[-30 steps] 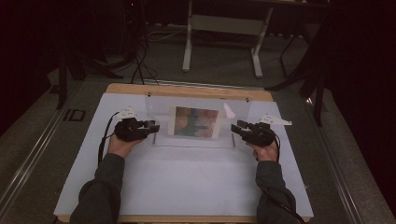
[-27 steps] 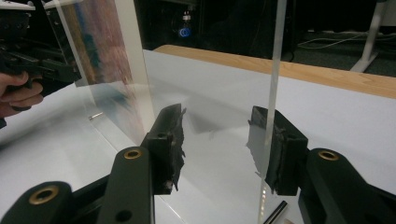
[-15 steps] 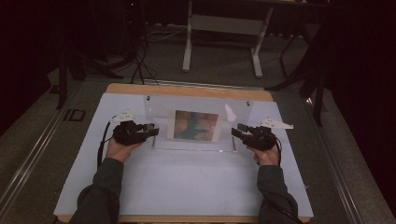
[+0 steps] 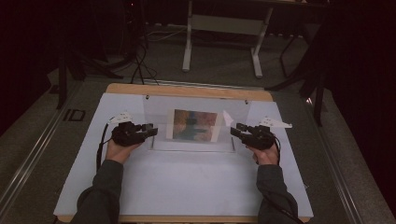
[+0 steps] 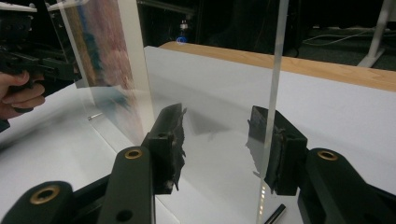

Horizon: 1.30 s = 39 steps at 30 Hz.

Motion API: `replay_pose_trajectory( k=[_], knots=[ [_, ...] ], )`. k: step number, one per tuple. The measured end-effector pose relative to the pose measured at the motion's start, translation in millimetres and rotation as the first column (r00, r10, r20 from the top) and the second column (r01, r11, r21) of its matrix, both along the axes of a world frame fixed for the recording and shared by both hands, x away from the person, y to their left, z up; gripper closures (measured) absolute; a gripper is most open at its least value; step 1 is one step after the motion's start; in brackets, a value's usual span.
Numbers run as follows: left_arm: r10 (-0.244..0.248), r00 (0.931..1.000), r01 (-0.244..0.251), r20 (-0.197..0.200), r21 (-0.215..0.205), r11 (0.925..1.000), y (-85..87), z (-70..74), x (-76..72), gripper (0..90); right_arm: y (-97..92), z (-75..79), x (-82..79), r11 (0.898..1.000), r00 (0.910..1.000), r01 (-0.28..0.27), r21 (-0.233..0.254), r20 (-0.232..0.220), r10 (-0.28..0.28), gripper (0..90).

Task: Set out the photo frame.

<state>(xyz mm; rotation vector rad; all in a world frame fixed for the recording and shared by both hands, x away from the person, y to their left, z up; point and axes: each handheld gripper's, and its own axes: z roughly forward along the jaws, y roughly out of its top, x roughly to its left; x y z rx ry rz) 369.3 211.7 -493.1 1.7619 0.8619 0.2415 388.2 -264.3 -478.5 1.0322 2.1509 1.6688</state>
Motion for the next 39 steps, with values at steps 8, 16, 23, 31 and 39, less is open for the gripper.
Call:
replay_pose_trajectory(
  k=[8, 16, 23, 31, 39],
  knots=[
    [-0.005, 1.0, 0.005, 0.002, -0.004, 1.0, 0.7, -1.3, -2.0, 60.4, -1.1, -1.5, -4.1, 1.0, 1.0, -0.007, 0.0, 0.004, 0.007, 54.0],
    [0.003, 1.0, -0.003, 0.007, 0.009, 1.0, 1.5, 0.6, -4.3, 53.4, -2.2, 0.4, -4.5, 1.0, 0.9998, -0.001, 0.0, 0.017, 0.001, 49.2],
    [0.011, 0.9999, -0.011, 0.01, 0.009, 0.9999, 9.0, 2.8, -9.1, 51.6, -7.0, 0.7, -5.9, 1.0, 0.9997, 0.01, -0.006, 0.02, -0.01, 43.7],
    [0.035, 0.9993, -0.035, 0.01, 0.006, 0.9994, 21.0, 0.9, -17.6, 52.3, -16.4, -3.6, -11.5, 1.0, 0.9998, 0.018, -0.011, 0.014, -0.017, 42.5],
    [0.068, 0.9977, -0.068, -0.004, 0.008, 0.9976, 34.1, -6.3, -27.7, 53.0, -35.3, -9.6, -18.6, 0.998, 0.999, 0.042, -0.043, -0.008, -0.043, 42.6]
  ],
)
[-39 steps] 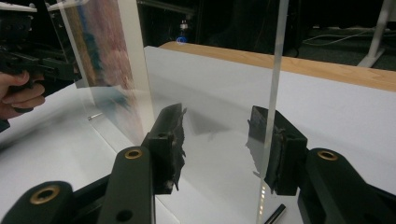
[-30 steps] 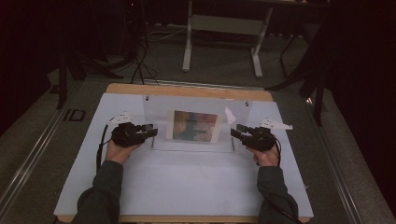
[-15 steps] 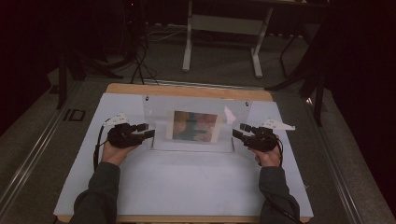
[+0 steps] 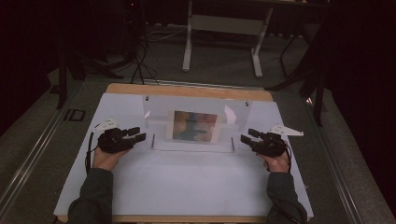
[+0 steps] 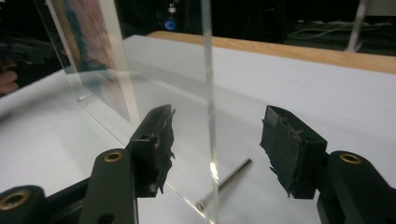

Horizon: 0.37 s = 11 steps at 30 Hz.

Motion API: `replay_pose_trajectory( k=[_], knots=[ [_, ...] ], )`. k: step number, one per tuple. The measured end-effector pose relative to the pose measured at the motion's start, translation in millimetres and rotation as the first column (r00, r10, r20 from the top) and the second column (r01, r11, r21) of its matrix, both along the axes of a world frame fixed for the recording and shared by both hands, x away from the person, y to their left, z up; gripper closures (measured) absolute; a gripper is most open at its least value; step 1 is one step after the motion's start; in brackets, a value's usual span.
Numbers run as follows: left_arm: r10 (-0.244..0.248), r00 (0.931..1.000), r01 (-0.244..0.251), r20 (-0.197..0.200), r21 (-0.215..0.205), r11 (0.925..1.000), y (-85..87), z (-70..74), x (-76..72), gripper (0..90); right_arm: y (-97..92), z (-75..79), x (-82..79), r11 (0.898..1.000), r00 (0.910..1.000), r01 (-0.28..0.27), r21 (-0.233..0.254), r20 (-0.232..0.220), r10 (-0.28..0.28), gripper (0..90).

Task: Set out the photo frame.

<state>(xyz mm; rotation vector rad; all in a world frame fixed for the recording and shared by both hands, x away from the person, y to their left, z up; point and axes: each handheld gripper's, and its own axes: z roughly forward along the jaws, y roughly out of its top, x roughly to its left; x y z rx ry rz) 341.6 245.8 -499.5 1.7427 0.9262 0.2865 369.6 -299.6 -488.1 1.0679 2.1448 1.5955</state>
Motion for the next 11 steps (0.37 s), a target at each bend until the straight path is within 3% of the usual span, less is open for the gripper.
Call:
replay_pose_trajectory(
  k=[10, 11],
  knots=[
    [0.041, 0.9991, -0.041, -0.011, 0.02, 0.999, 5.6, -6.5, -7.7, 53.3, -15.0, -10.4, -6.5, 0.999, 0.999, 0.033, -0.025, -0.029, -0.034, 42.9],
    [0.059, 0.9982, -0.058, -0.011, 0.042, 0.9974, 6.7, -8.2, -9.9, 53.2, -18.3, -13.0, -7.4, 0.998, 0.9982, 0.046, -0.042, -0.036, -0.048, 42.8]
  ],
)
